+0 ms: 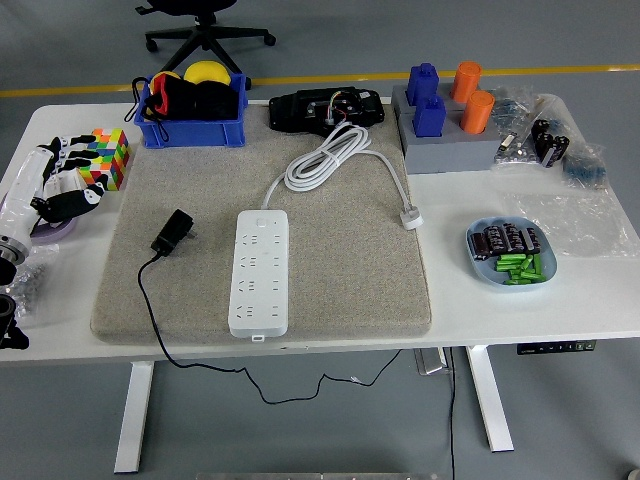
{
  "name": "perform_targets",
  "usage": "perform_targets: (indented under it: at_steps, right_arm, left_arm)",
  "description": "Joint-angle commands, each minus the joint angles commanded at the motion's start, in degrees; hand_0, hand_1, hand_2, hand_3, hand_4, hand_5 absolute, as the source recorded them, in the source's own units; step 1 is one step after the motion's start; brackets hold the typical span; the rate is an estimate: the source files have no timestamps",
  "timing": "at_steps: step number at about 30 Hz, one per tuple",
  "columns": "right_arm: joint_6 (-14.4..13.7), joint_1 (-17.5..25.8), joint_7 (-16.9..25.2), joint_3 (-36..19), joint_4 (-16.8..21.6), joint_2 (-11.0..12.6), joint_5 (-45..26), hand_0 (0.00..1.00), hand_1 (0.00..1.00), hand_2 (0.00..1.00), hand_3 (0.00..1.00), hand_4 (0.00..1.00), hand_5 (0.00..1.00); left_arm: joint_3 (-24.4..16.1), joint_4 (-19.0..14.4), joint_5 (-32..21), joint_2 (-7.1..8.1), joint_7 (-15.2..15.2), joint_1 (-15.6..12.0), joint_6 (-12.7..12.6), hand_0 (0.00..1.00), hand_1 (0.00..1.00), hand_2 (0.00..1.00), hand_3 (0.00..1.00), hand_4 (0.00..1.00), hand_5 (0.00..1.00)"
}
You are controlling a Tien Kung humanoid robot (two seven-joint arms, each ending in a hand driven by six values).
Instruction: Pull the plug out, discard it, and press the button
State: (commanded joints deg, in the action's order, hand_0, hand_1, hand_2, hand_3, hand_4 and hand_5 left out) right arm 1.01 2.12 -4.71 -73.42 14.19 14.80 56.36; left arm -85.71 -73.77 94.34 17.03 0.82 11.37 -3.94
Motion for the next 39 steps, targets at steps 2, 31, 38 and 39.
perform_targets:
  at_steps: [2,31,38,39]
  right_arm:
    - [0.0,0.0,0.0,0.1,0.1,0.1,0.0,0.727,0.678,0.658,0.645,0.743,0.607]
    - [0.1,-0.1,0.0,0.9,0.0,0.4,-0.2,0.726,0.679,0.658,0.645,0.743,0.608]
    - [0.0,0.0,0.1,0.8,0.0,0.4,-0.1,0.726,0.679,0.658,0.645,0.744,0.609]
    - [0.0,0.0,0.1,0.7,0.0,0.3,-0.1,0.726,0.679,0.658,0.645,0.744,0.609]
  left_arm:
    - [0.0,0.0,0.0,0.03,0.0,0.1,0.0,0.775,0.718,0.695,0.789,0.632,0.002]
    - [0.7,-0.7,0.1,0.11,-0.3,0.1,-0.2,0.771,0.713,0.691,0.784,0.627,0.002]
    - [0.6,-1.0,0.1,0.17,-0.6,-0.2,-0.4,0.771,0.712,0.689,0.784,0.627,0.002]
    - [0.5,-1.1,0.1,0.18,-0.6,-0.3,-0.4,0.771,0.712,0.689,0.784,0.627,0.002]
